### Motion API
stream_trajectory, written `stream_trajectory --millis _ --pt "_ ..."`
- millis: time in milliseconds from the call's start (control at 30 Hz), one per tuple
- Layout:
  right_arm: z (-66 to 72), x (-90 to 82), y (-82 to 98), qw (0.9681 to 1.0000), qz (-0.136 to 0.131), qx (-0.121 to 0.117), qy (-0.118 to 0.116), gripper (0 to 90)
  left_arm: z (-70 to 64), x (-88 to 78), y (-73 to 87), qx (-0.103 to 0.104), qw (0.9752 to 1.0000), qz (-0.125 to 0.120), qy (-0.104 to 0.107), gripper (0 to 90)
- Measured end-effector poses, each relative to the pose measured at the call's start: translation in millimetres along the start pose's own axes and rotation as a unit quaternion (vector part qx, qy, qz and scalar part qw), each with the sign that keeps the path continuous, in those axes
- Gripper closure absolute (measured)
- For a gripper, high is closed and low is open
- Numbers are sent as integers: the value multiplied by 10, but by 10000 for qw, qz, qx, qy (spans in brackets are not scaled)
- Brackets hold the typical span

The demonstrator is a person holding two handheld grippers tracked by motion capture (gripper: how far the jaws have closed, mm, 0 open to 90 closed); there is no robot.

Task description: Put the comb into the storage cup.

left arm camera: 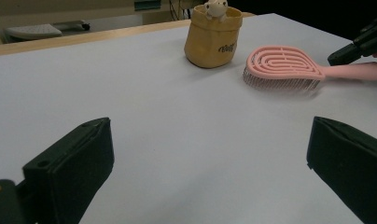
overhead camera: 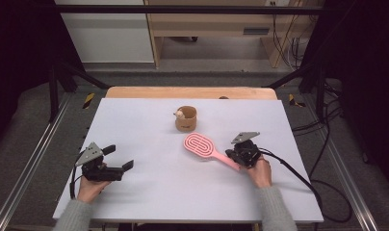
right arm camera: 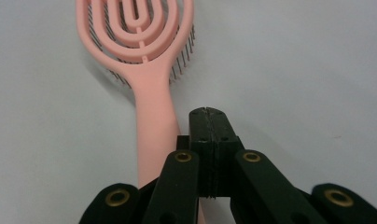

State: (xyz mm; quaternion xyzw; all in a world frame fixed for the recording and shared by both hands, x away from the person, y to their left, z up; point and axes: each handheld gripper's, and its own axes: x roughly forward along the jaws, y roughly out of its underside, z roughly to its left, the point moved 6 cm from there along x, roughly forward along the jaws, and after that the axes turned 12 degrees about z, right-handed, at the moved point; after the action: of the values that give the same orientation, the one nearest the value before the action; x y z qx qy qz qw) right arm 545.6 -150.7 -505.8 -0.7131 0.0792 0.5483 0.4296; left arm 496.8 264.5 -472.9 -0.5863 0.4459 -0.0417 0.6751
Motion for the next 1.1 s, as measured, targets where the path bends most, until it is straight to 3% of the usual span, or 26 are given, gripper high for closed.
stream_trajectory --millis 800,1100 --pt "193 -33 62 9996 -64 -63 -255 900 0 -5 -5 -21 10000 -25 22 6" --pt "186 -26 60 9998 -81 -5 -202 900 2 -4 -4 -22 10000 -22 21 7"
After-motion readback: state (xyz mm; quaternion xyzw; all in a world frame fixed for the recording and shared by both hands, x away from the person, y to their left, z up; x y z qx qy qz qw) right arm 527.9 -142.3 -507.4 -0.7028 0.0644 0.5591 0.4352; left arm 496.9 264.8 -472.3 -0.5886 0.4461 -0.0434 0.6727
